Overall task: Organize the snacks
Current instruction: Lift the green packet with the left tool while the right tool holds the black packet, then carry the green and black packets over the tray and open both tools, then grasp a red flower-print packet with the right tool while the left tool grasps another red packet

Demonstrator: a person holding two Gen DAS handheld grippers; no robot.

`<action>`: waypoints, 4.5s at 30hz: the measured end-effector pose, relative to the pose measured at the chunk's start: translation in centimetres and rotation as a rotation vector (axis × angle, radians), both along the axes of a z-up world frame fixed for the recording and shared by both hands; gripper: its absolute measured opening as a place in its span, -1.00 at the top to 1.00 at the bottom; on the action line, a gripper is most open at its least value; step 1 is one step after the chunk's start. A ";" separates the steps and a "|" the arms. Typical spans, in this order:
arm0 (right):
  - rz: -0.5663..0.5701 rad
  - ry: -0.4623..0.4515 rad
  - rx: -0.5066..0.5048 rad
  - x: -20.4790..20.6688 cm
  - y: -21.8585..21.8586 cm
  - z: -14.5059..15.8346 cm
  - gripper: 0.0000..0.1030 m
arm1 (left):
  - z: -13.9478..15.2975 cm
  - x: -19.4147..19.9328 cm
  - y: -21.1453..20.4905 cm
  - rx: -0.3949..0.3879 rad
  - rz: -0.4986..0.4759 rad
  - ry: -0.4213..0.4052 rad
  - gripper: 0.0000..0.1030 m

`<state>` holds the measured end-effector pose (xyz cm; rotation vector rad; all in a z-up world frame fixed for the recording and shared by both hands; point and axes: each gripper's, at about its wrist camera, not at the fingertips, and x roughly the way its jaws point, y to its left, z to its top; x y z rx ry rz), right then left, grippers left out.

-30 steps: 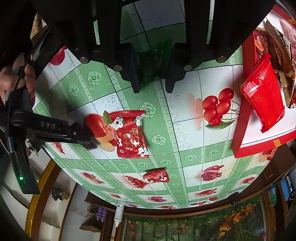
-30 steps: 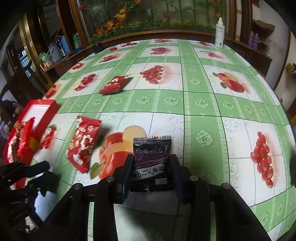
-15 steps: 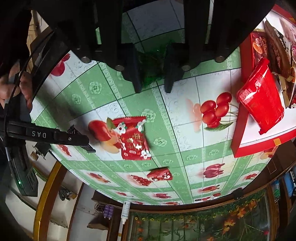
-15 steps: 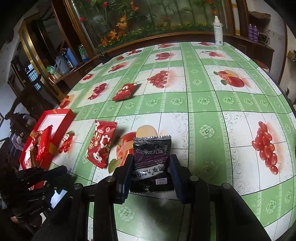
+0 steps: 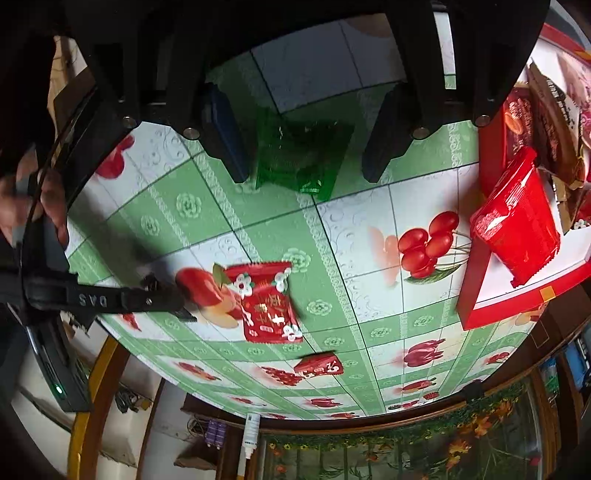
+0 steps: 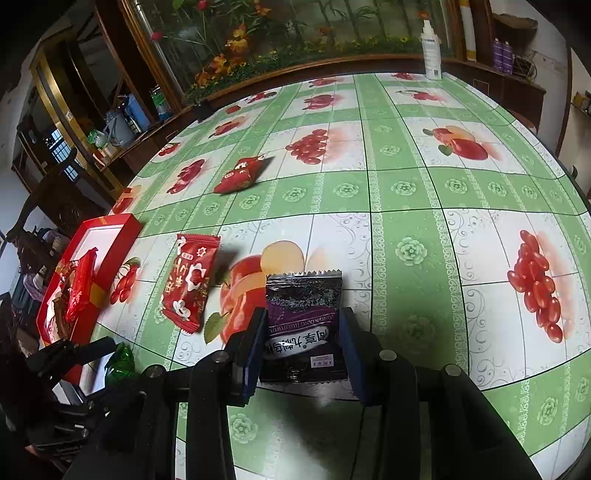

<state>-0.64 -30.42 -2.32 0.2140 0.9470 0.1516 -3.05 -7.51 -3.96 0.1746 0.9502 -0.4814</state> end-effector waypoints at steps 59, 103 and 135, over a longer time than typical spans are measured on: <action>0.579 -0.259 0.016 0.0 30.3 9.7 0.21 | 6.0 0.1 20.2 -0.010 0.500 -0.387 0.46; 0.025 -0.198 0.097 1.4 6.8 4.3 -0.38 | 6.3 -0.2 12.2 -0.023 0.281 -0.361 -0.59; -0.066 0.138 -0.063 7.3 0.0 -0.1 0.13 | 5.6 2.9 -0.1 0.017 0.078 -0.214 -0.59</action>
